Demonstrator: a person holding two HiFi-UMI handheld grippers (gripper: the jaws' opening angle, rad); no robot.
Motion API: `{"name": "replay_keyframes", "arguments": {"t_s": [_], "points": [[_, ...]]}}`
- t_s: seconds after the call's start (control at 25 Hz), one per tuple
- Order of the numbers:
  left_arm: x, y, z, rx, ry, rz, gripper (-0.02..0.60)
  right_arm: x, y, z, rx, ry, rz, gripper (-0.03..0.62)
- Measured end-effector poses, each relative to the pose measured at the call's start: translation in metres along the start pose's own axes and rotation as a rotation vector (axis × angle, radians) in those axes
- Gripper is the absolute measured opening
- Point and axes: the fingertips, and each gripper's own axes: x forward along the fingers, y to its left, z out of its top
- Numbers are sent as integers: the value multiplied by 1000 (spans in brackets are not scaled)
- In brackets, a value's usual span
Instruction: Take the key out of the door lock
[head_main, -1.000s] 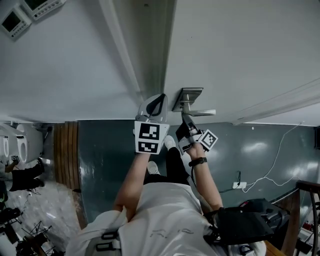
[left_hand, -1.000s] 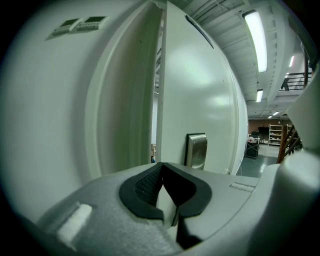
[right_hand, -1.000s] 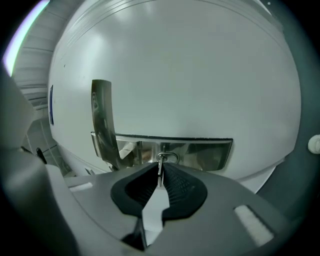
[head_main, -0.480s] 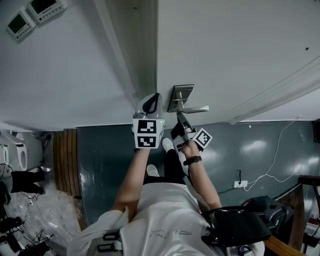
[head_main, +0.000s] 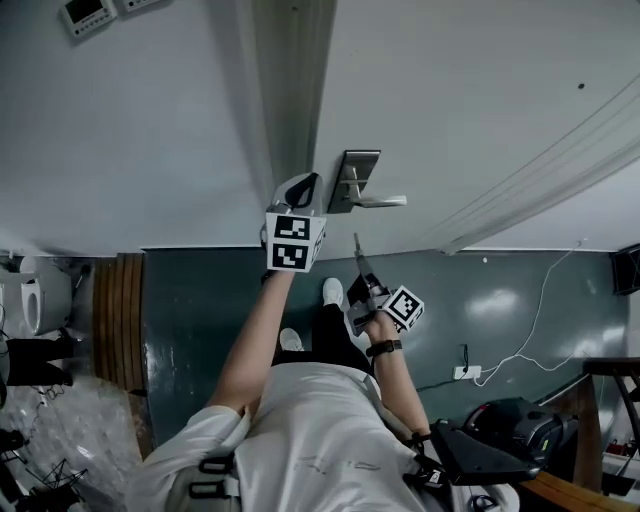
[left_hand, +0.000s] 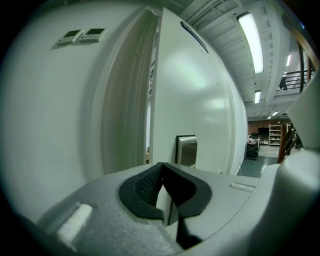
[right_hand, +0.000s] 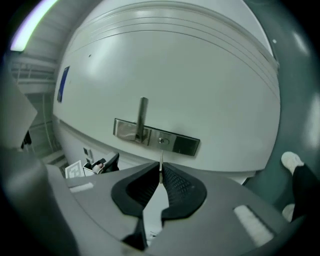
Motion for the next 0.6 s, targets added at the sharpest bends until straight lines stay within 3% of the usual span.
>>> {"name": "replay_keyframes", "arguments": {"t_s": [0.12, 0.24, 0.32, 0.44, 0.52, 0.6], "points": [[-26, -18, 6, -9, -24, -23, 3, -21, 43, 21, -193, -22, -12, 26], [-50, -33, 8, -8, -46, -16, 3, -26, 87, 37, -479, -2, 16, 26], [-62, -45, 9, -11, -62, 2, 3, -32, 114, 48, -716, -1, -27, 26], [-81, -66, 17, 4, -99, 34, 2, -46, 172, 63, -1173, -79, -59, 26], [-98, -79, 29, 36, -135, 74, 2, -56, 212, 66, -1301, -137, 13, 26], [-115, -95, 41, 50, -171, 118, 2, -65, 235, 70, -1325, -147, 68, 26]]}}
